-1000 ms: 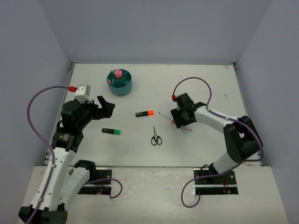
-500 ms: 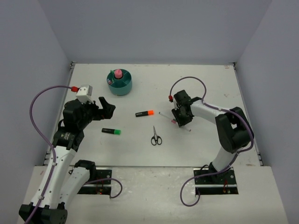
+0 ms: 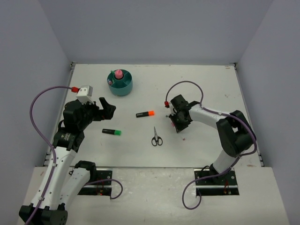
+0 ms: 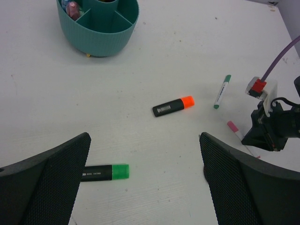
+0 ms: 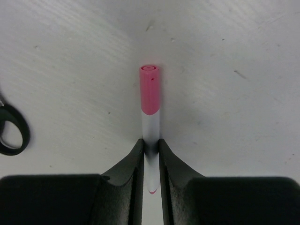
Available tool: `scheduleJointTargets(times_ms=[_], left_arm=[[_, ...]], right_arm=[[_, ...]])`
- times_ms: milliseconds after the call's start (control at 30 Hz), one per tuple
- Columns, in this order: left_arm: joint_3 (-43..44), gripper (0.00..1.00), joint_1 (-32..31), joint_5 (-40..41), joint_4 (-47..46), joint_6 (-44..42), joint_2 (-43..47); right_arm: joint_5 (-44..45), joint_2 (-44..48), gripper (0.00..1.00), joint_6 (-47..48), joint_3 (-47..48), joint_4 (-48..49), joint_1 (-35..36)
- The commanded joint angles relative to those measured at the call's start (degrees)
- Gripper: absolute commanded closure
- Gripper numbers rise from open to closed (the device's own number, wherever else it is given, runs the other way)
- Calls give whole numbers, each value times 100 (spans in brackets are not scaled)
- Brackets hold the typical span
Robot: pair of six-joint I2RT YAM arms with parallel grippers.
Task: Sort the stationery into containers
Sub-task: Pick up the pen from the center of the board.
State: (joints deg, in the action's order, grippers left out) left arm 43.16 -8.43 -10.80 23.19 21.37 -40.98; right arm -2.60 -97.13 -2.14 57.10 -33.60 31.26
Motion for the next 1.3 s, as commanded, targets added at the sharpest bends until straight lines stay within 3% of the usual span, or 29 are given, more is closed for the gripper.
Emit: scheduleJointTargets(times_ms=[0, 100, 200, 267, 300, 367, 500, 700, 933, 1033, 1167, 1267], left_arm=[[-27, 0, -1, -381, -231, -95, -26], [-91, 0, 8, -955, -458, 102, -93], [-449, 0, 0, -2458, -1542, 940, -269], [-857, 0, -147, -3381, -3087, 1841, -437], [-1140, 0, -443, -3761, -4309, 2475, -488], [-1156, 0, -1150, -3716, -5188, 2778, -729], [-577, 0, -2384, -3138, -5052, 2280, -1210], [-450, 3, -2746, -2614, -5292, 2167, -1445], [-389, 27, -3020, -2704, -5847, 2366, -1972], [-280, 51, -3149, -2846, -5955, 2427, -2144], [-275, 66, -3209, -3101, -6207, 2577, -2144], [-249, 89, -3233, -3205, -6177, 2625, -2087]], right_arm=[[-213, 1008, 100, -378, -220, 202, 296], [-560, 1725, 100, -546, -355, 462, 512], [-1729, 2787, 100, -811, -625, 1233, 810], [-2493, 3273, 100, -1027, -888, 1866, 874], [-2698, 3447, 100, -1212, -990, 2108, 882], [-3024, 3792, 100, -1452, -1211, 2599, 882], [-3731, 4260, 100, -1853, -1463, 3285, 874], [-4175, 4666, 100, -1914, -1475, 3351, 885], [-4206, 4757, 100, -1824, -1400, 3142, 907], [-4165, 4765, 100, -1788, -1324, 3129, 899], [-3915, 4807, 100, -1746, -1306, 3088, 899], [-3621, 4841, 100, -1786, -1315, 3106, 900]])
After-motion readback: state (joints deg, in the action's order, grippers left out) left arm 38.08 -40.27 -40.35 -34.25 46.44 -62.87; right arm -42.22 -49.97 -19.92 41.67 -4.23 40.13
